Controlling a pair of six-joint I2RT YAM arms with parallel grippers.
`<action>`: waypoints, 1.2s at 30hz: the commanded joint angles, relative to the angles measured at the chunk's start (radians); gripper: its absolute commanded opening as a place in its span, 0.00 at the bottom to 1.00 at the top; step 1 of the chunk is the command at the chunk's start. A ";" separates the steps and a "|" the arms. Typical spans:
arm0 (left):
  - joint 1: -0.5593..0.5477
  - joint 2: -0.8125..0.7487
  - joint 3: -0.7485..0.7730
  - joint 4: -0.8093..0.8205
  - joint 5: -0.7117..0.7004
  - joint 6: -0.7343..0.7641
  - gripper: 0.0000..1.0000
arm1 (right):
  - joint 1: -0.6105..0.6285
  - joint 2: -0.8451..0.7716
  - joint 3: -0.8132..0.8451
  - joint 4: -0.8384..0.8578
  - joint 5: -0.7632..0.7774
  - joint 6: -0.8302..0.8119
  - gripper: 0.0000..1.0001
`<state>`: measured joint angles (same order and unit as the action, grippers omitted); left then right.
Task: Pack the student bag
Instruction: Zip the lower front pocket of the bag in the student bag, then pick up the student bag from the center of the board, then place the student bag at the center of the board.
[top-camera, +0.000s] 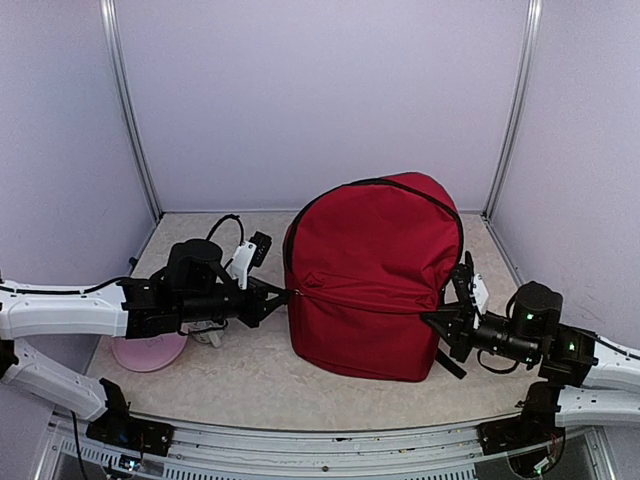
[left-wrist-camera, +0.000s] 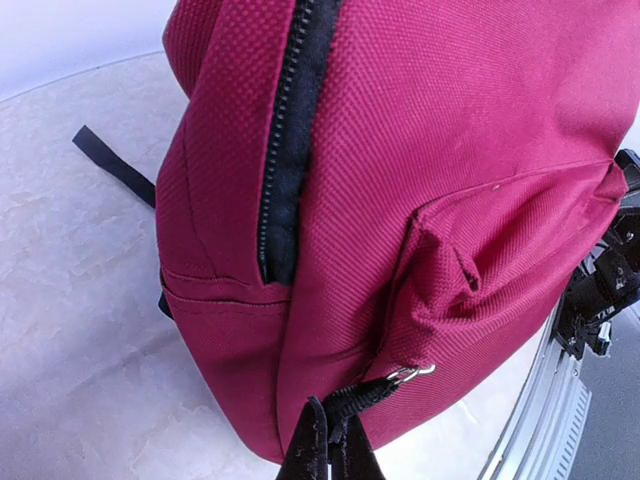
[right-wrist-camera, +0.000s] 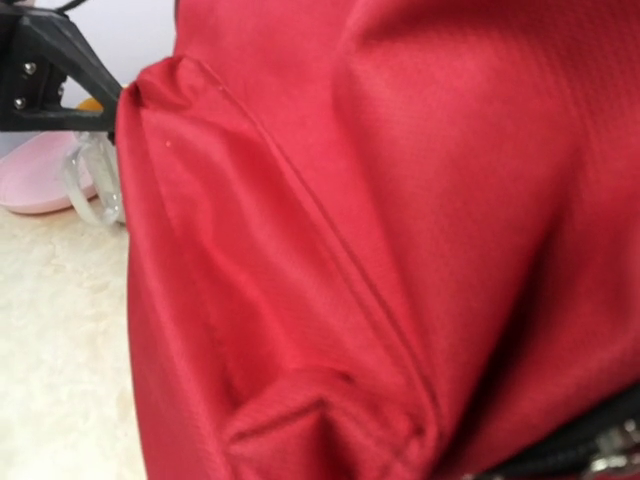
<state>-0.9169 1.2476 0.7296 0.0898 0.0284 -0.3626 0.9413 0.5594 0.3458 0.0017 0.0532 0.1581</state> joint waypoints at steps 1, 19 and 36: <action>0.022 -0.063 0.033 -0.125 -0.199 0.002 0.00 | -0.033 -0.007 0.115 -0.032 0.050 0.064 0.00; -0.120 -0.087 0.466 -0.356 -0.163 0.127 0.00 | -0.088 0.323 0.767 -0.367 0.184 0.133 0.00; 0.343 -0.057 0.422 -0.289 0.135 0.052 0.99 | -0.420 0.447 0.774 -0.452 -0.003 0.100 1.00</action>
<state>-0.6281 1.2255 1.1591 -0.2512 0.1280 -0.3134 0.5907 0.9752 1.1191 -0.4622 0.1261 0.2893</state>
